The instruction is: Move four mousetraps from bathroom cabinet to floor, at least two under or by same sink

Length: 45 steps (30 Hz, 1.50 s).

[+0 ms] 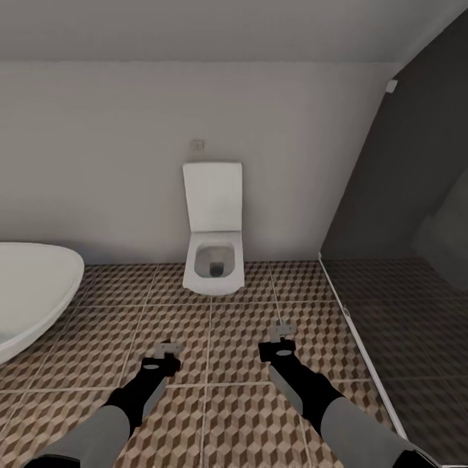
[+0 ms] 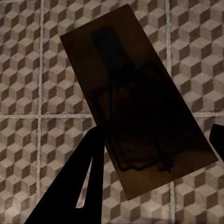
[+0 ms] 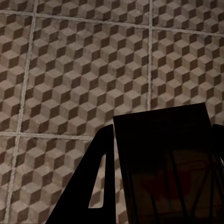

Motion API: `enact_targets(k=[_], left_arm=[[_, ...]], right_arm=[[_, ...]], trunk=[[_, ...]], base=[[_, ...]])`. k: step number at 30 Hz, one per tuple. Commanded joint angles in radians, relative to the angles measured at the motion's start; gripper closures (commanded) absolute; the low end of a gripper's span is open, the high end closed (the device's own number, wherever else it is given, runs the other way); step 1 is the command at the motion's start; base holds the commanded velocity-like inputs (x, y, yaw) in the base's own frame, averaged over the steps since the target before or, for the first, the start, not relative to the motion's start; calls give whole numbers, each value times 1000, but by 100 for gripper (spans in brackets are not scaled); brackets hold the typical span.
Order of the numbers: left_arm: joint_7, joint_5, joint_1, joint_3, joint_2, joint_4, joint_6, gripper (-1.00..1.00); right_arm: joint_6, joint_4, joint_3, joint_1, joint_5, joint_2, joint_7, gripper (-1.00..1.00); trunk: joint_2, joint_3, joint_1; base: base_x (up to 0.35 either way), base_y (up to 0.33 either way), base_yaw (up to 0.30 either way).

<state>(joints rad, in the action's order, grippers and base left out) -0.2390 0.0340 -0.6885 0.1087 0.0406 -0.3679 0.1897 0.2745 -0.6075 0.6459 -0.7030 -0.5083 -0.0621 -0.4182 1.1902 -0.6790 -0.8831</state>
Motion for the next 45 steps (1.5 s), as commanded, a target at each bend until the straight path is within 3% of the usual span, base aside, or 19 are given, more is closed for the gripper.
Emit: enact_targets(k=[1,33,35,40,45], left_arm=[[-8,3,0,8,-1,-2,7,100],[-8,3,0,9,1,2,7,100],[-8,3,0,9,2,6,7,100],[-8,3,0,9,2,14,7,100],[-8,3,0,9,2,15,7,100]], right_arm=[[3,-2,6,-1,-8,1,-8,100],[-1,-2,6,-1,-7,0,-8,100],[-15,-2,6,-1,-8,0,-7,100],[-136,-1,6,-1,-8,1,1,100],[-180,3,6,1,-3,5,110,100]], trunk=[[8,-6,-4],[232,-157,-127],[246,-167,-134],[281,-190,-153],[316,-207,-173]], base=[[0,0,0],[0,0,0],[0,0,0],[0,0,0],[0,0,0]])
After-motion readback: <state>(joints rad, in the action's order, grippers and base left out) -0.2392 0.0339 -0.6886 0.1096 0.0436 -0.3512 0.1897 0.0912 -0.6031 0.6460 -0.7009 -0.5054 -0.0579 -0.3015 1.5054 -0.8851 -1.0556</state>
